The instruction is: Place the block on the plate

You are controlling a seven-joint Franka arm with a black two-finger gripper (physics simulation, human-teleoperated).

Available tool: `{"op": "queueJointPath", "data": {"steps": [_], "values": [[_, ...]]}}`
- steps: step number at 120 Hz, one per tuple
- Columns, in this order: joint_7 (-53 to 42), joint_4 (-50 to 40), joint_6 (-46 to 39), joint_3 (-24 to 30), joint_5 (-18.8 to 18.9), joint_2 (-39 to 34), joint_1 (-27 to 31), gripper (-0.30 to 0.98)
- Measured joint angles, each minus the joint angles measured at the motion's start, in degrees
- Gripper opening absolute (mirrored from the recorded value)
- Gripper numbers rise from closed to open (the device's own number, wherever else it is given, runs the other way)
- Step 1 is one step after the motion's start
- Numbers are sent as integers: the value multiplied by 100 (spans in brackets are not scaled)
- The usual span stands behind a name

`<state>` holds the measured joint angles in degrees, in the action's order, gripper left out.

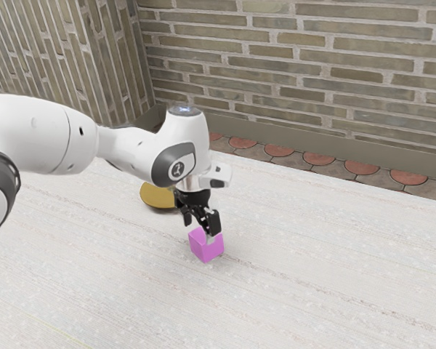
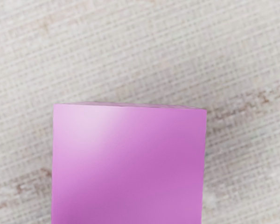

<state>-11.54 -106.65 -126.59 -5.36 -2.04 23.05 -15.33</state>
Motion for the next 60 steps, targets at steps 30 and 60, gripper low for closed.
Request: {"op": "queueJointPath", "data": {"steps": [30,60], "values": [[-101,80,-214,104,-63,271,141,69],[-259,215,-505,162,-72,550,196,69]]}}
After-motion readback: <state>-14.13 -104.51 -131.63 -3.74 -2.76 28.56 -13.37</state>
